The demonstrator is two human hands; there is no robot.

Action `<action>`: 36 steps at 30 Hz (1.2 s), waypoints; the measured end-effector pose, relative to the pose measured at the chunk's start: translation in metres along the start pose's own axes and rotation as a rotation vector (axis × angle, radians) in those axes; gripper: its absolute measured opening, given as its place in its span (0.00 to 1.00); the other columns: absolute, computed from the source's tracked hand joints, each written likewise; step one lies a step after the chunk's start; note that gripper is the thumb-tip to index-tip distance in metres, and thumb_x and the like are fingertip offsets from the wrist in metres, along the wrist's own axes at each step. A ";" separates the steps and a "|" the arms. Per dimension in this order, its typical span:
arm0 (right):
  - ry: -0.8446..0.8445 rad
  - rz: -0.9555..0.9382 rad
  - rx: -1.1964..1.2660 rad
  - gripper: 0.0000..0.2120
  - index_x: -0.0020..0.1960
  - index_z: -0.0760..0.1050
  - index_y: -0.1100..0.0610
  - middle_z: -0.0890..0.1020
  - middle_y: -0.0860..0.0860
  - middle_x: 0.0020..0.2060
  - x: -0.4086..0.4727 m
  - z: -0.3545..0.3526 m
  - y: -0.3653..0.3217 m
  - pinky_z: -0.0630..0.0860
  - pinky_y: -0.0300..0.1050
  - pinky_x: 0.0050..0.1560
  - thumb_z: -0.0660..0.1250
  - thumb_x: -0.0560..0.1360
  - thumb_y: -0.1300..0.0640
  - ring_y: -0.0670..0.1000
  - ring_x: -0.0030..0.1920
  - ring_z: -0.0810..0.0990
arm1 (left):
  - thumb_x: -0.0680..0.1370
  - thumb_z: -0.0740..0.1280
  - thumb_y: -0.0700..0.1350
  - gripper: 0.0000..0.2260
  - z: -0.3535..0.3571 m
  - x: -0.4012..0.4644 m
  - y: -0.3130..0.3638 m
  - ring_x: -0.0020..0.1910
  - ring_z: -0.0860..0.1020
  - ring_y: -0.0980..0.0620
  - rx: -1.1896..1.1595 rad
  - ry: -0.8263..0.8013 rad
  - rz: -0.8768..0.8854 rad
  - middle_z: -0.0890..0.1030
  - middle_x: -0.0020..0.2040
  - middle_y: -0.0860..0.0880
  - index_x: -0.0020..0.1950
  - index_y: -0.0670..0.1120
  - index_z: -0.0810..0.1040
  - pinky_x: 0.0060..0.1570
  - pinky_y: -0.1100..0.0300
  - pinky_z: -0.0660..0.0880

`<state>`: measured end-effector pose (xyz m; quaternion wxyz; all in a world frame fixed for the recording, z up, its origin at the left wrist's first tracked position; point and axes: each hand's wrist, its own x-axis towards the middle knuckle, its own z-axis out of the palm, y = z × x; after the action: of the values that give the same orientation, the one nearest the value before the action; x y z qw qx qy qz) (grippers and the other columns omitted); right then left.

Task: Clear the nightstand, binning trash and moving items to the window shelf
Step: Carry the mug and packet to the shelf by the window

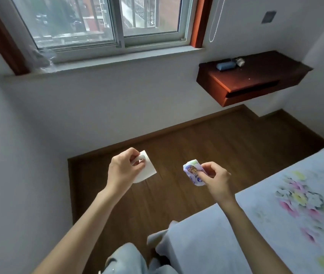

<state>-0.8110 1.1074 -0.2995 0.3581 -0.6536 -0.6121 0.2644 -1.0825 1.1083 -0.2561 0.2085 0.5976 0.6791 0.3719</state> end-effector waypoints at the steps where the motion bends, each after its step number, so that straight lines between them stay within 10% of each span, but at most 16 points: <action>1: 0.016 0.006 -0.003 0.09 0.47 0.77 0.52 0.82 0.46 0.42 0.014 -0.004 0.002 0.80 0.36 0.38 0.72 0.70 0.50 0.46 0.43 0.82 | 0.69 0.71 0.43 0.03 0.006 0.017 0.004 0.35 0.75 0.54 -0.004 -0.018 -0.005 0.77 0.34 0.53 0.39 0.48 0.77 0.36 0.56 0.71; 21: 0.467 0.218 -0.138 0.04 0.44 0.79 0.53 0.83 0.47 0.38 0.344 -0.060 0.010 0.80 0.45 0.37 0.72 0.70 0.56 0.45 0.39 0.82 | 0.71 0.68 0.44 0.02 0.178 0.418 0.131 0.40 0.77 0.48 -0.082 -0.353 0.379 0.78 0.35 0.54 0.41 0.48 0.77 0.40 0.53 0.75; 28: 0.552 0.270 -0.146 0.04 0.44 0.79 0.54 0.82 0.46 0.36 0.410 -0.095 0.033 0.72 0.29 0.31 0.72 0.70 0.56 0.42 0.37 0.80 | 0.72 0.69 0.44 0.03 0.244 0.499 0.197 0.39 0.75 0.49 -0.092 -0.440 0.570 0.77 0.37 0.53 0.42 0.47 0.76 0.38 0.56 0.71; 36: 0.553 0.364 -0.099 0.03 0.43 0.78 0.51 0.82 0.46 0.37 0.478 -0.162 0.115 0.81 0.48 0.37 0.70 0.70 0.55 0.45 0.40 0.81 | 0.71 0.71 0.42 0.03 0.362 0.533 0.257 0.37 0.75 0.57 -0.164 -0.537 0.588 0.78 0.35 0.55 0.41 0.47 0.78 0.35 0.66 0.68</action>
<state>-0.5604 1.5575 -0.2482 0.4251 -0.8159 -0.3772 0.1066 -0.7567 1.7182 -0.2070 0.3104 0.8235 0.3689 0.2991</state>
